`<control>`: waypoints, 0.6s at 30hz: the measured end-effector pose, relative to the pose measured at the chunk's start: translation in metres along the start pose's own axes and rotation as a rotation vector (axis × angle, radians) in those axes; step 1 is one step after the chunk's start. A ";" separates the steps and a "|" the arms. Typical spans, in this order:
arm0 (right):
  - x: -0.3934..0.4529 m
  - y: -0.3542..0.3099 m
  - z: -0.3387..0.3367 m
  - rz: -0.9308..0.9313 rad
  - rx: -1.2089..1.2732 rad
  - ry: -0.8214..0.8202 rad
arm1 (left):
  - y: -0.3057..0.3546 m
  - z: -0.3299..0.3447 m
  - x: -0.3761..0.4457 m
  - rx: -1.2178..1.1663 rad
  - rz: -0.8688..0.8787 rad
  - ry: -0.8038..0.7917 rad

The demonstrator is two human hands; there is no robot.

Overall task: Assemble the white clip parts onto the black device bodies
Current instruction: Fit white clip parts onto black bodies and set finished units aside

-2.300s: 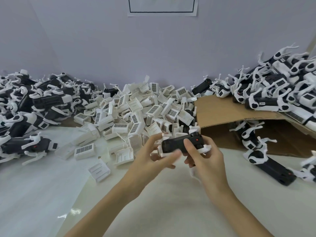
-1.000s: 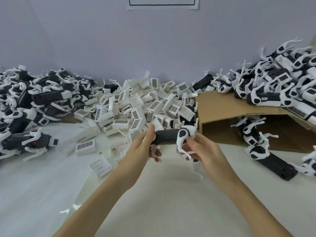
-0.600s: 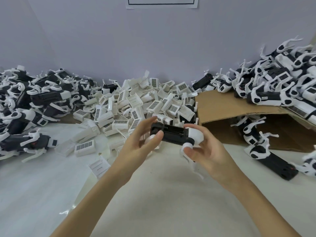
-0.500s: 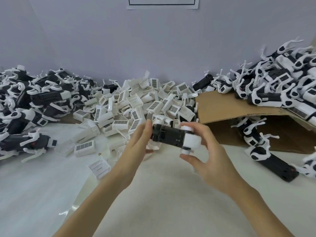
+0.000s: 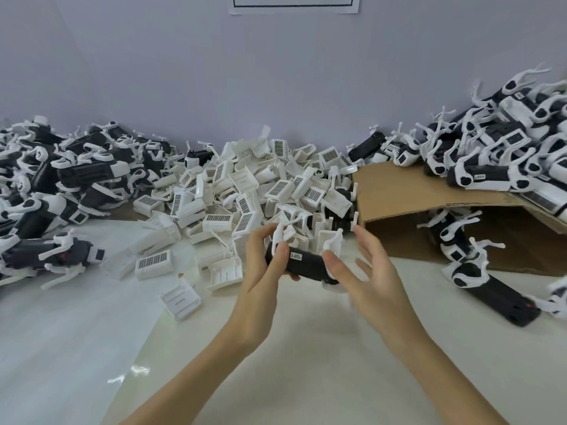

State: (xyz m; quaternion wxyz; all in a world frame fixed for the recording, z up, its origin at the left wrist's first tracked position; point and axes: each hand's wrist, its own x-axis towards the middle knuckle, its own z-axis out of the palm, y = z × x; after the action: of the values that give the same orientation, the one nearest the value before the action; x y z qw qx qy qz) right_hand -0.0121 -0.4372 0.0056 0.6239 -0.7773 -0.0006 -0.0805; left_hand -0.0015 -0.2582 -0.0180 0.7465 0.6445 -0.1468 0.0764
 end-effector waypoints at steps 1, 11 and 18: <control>0.002 0.000 -0.003 0.037 0.026 -0.068 | -0.001 0.000 -0.001 -0.009 0.012 -0.004; 0.005 0.003 -0.002 0.083 0.453 -0.172 | 0.012 -0.005 0.005 -0.019 -0.025 -0.058; 0.007 0.001 -0.006 0.018 0.473 -0.112 | 0.011 -0.001 0.002 0.139 0.058 -0.093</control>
State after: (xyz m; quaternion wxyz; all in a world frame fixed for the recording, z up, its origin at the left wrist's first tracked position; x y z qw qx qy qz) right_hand -0.0057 -0.4443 0.0067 0.7883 -0.6128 -0.0469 -0.0292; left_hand -0.0034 -0.2557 -0.0069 0.6900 0.6930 -0.1941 0.0781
